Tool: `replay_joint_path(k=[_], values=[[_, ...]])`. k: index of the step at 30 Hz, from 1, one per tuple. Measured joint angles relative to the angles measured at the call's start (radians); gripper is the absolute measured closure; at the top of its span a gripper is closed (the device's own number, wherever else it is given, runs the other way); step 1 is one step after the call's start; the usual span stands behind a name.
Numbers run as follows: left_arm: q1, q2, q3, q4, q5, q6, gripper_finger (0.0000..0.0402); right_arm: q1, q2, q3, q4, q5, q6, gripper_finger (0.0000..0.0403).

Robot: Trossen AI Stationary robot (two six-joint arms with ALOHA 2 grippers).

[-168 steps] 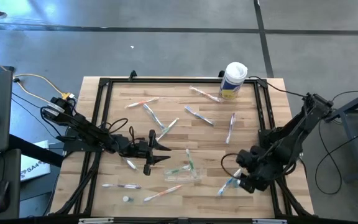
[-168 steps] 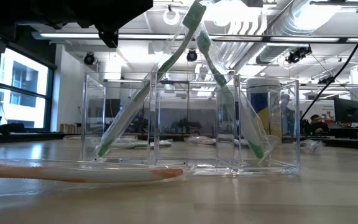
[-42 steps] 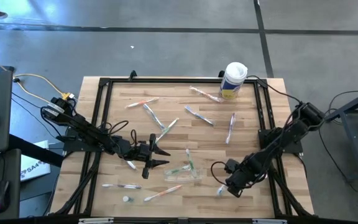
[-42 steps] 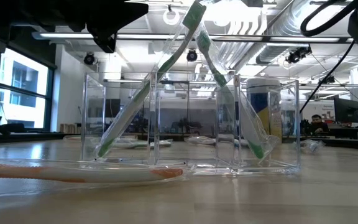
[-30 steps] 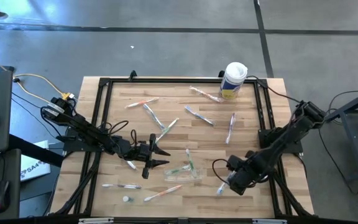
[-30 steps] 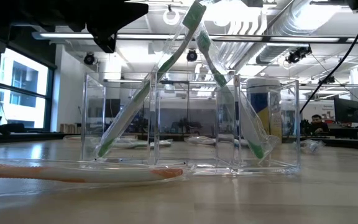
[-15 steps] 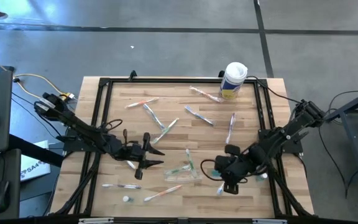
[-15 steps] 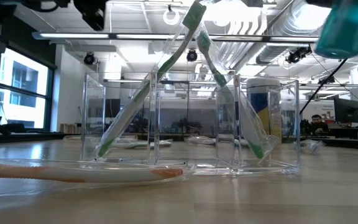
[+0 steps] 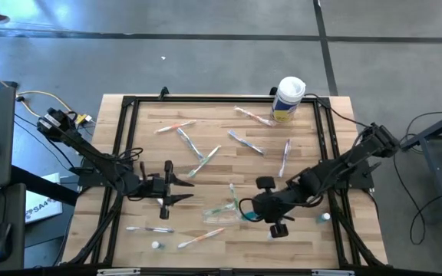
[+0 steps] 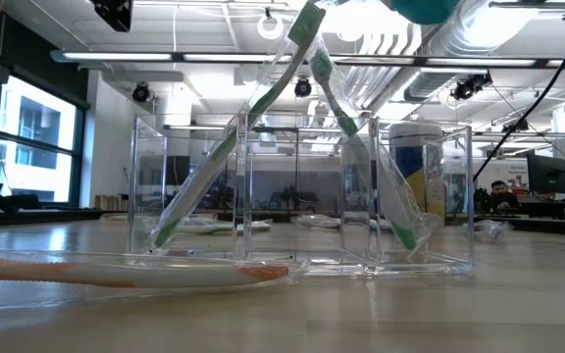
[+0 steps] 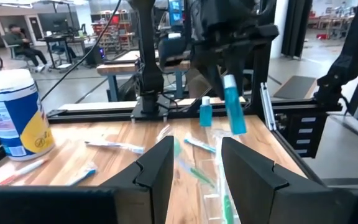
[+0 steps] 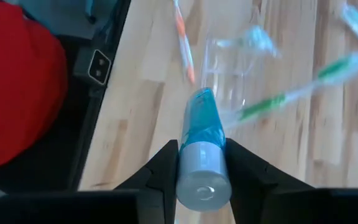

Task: Pick & Place toothbrushing station
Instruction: Put the middle blue mouthwash into the transparent organizer

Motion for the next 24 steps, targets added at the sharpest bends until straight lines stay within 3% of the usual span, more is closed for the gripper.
replay_joint_path(k=[15, 24], values=[[0.002, 0.000, 0.000, -0.040, -0.001, -0.023, 0.0266, -0.046, 0.268, 0.262, -0.135, -0.014, -0.229, 0.0310], [0.001, 0.000, 0.000, -0.068, -0.001, -0.045, 0.0266, -0.067, 0.311, 0.285, -0.132, -0.001, -0.313, 0.0310]])
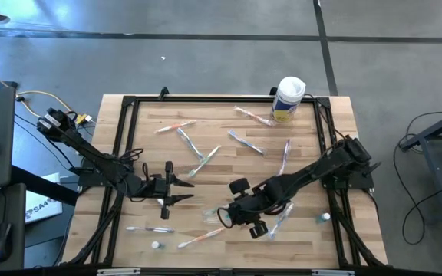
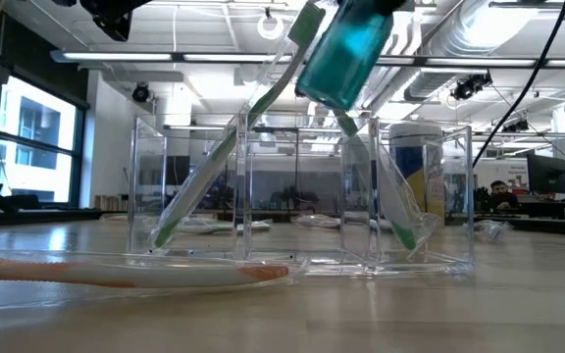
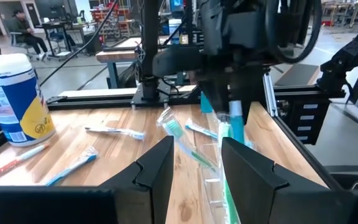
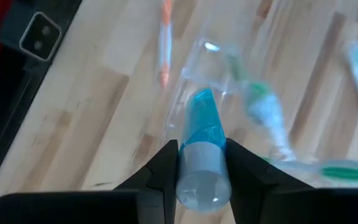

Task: Pick & Place toothbrushing station
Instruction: Put the middle blue mouthwash into the transparent organizer

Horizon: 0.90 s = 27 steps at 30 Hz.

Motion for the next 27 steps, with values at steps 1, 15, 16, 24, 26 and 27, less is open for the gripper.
replay_joint_path(k=[1, 15, 16, 24, 26, 27], values=[[0.000, 0.000, 0.000, -0.004, 0.000, -0.003, 0.0266, -0.003, 0.005, 0.001, 0.017, 0.002, -0.020, 0.0310], [0.000, 0.000, 0.000, -0.034, 0.000, -0.008, 0.0266, -0.036, 0.074, 0.000, 0.020, -0.051, -0.085, 0.0310], [0.000, 0.000, 0.000, -0.043, 0.000, -0.008, 0.0266, -0.042, 0.077, 0.000, 0.028, -0.064, -0.085, 0.0310], [0.000, 0.000, 0.000, -0.055, 0.001, -0.030, 0.0266, -0.082, 0.091, 0.001, -0.036, -0.098, -0.042, 0.0310], [0.000, 0.000, 0.000, -0.057, 0.001, -0.031, 0.0266, -0.087, 0.092, 0.000, -0.068, -0.094, -0.032, 0.0310], [0.000, 0.000, 0.000, -0.058, 0.002, -0.031, 0.0266, -0.087, 0.092, 0.000, -0.079, -0.094, -0.023, 0.0310]])
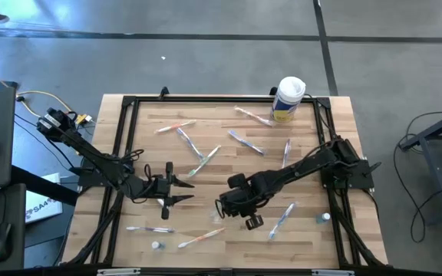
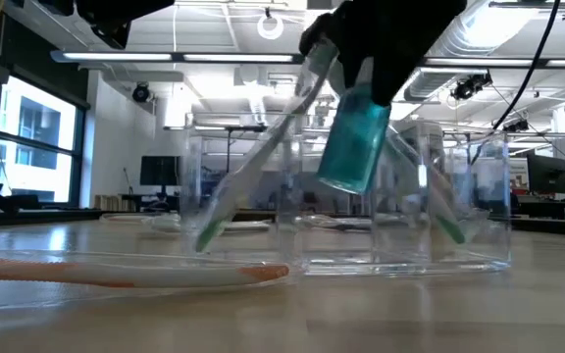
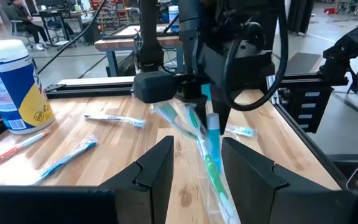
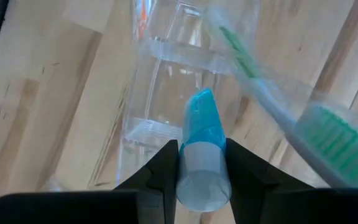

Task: Pick & Place toothbrushing station
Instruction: Put the middle blue mouthwash into the transparent organizer

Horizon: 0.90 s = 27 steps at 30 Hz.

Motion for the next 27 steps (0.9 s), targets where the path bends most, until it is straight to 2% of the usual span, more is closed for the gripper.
replay_joint_path(k=[16, 22, 27], values=[[0.000, 0.000, 0.000, -0.022, 0.001, 0.000, 0.0266, -0.024, 0.000, 0.000, -0.084, 0.030, 0.086, 0.0309], [0.000, 0.000, 0.000, -0.022, 0.001, -0.003, 0.0266, -0.023, 0.000, 0.000, -0.083, 0.040, 0.089, 0.0276], [0.000, 0.000, 0.000, -0.035, 0.001, -0.011, 0.0266, -0.024, 0.000, 0.000, -0.081, 0.038, 0.089, 0.0303]])
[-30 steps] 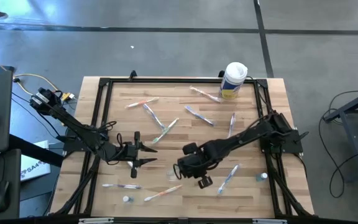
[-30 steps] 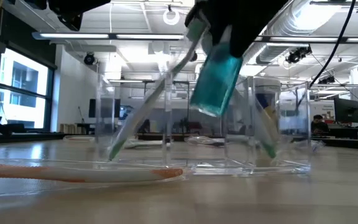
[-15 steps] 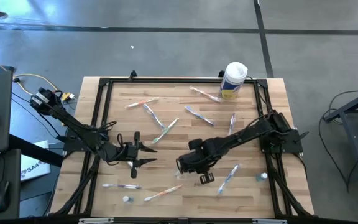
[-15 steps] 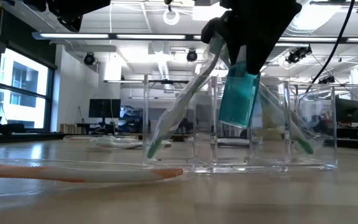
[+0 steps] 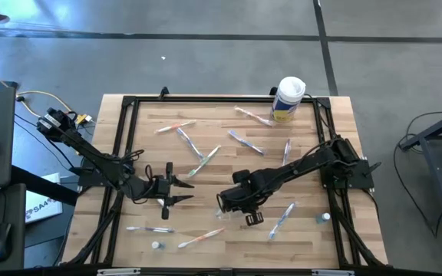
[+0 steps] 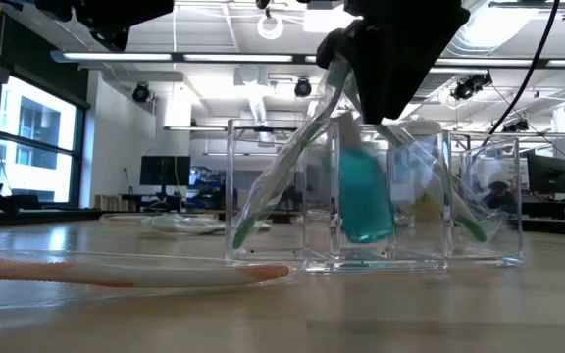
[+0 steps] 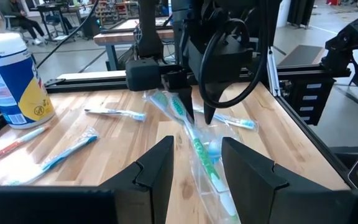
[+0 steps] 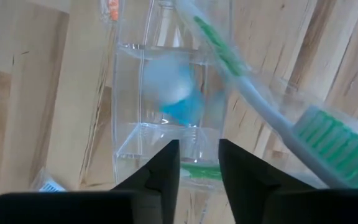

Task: Pick & Place toothbrushing station
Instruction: Put the middle blue mouthwash into the transparent organizer, then put the right blue mouthwash into the transparent organizer

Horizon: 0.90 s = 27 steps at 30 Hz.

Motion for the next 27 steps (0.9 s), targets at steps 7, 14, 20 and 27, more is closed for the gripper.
replay_joint_path(k=[7, 14, 20, 27], values=[[0.000, 0.000, 0.000, -0.009, 0.000, -0.015, 0.0266, 0.000, 0.000, 0.000, 0.007, -0.002, -0.001, 0.0348], [0.000, 0.000, 0.000, -0.009, 0.000, -0.015, 0.0266, 0.002, -0.005, 0.000, 0.006, 0.002, -0.003, 0.0353], [0.000, 0.000, 0.000, -0.008, 0.000, -0.015, 0.0266, 0.024, -0.045, -0.001, -0.009, 0.006, 0.016, 0.0353], [0.000, 0.000, 0.000, -0.016, 0.001, -0.021, 0.0266, 0.076, -0.163, 0.000, -0.081, -0.011, 0.175, 0.0353]])
